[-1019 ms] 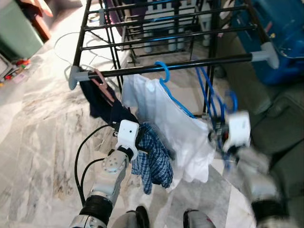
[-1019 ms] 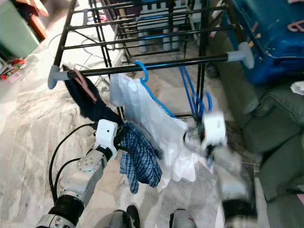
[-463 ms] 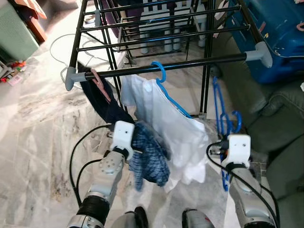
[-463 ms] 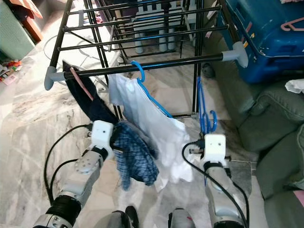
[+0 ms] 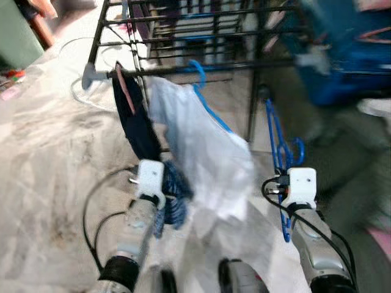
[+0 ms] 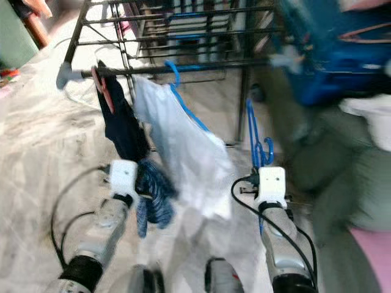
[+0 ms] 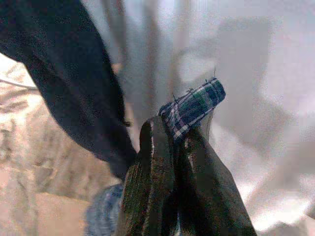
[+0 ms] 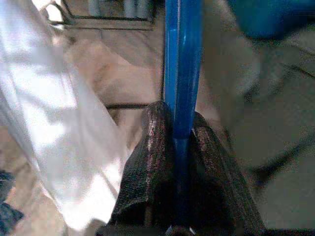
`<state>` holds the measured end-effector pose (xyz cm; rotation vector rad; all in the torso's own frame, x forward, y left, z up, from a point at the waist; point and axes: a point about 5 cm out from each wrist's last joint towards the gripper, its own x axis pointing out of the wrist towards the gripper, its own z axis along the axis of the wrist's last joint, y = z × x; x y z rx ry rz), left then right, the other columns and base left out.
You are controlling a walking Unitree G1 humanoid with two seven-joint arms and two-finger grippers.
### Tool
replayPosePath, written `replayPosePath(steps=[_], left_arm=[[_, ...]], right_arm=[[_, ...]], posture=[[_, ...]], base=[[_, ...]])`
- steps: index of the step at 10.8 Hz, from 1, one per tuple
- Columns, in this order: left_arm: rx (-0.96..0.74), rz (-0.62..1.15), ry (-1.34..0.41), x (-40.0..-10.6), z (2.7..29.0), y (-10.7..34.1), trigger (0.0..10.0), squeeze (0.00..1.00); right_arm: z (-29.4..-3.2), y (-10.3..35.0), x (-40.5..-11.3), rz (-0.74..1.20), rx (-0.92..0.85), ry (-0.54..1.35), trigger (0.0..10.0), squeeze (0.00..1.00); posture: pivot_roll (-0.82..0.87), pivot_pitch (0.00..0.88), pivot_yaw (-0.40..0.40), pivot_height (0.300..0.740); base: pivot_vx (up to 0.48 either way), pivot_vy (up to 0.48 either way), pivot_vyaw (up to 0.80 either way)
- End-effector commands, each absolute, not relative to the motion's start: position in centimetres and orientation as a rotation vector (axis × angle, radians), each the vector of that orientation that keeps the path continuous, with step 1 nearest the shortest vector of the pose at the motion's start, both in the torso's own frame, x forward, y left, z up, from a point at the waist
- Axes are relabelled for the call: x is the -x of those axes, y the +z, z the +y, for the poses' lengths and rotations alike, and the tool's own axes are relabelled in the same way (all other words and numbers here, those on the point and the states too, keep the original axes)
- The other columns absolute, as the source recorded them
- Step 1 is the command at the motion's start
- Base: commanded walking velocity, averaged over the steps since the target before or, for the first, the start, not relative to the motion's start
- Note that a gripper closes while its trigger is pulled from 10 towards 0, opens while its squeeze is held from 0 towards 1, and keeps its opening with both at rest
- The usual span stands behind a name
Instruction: Hang hanger
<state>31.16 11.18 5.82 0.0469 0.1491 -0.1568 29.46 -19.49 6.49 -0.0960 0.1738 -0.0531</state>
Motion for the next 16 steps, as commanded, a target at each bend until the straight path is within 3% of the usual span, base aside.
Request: replayPosePath(steps=[1,6,9,12,16], left_arm=[[-0.057,0.158,-0.134,-31.0,11.9,5.4,10.0,0.0],[-0.121,0.245,-0.086,-31.1,13.0,3.3,10.0,0.0],[-0.078,0.389,-0.018,-28.7,14.5,-0.1,10.0,0.0],[-0.069,0.38,-0.019,-28.4,15.3,-0.3,10.0,0.0],[-0.124,0.36,-0.139,-28.9,15.0,0.3,10.0,0.0]], right_arm=[[-19.0,5.6,-29.1,0.22,0.068,-0.049,10.0,0.0],[-18.7,2.2,-28.4,0.352,0.043,-0.021,10.0,0.0],[-18.3,1.4,-29.0,0.397,0.019,0.037,10.0,0.0],[-17.1,1.5,-29.8,0.382,-0.035,0.031,10.0,0.0],[-17.0,0.5,-28.4,0.37,-0.112,-0.065,10.0,0.0]], posture=[[-0.26,0.145,0.031,0.74],[-0.23,0.077,-0.013,0.74],[-0.16,0.052,-0.057,0.74],[-0.16,0.075,-0.014,0.74],[-0.21,0.145,0.074,0.74]], base=[[-0.371,0.0,0.0],[-0.213,0.0,0.0],[0.0,0.0,0.0],[0.0,0.09,0.0],[0.0,0.425,0.0]])
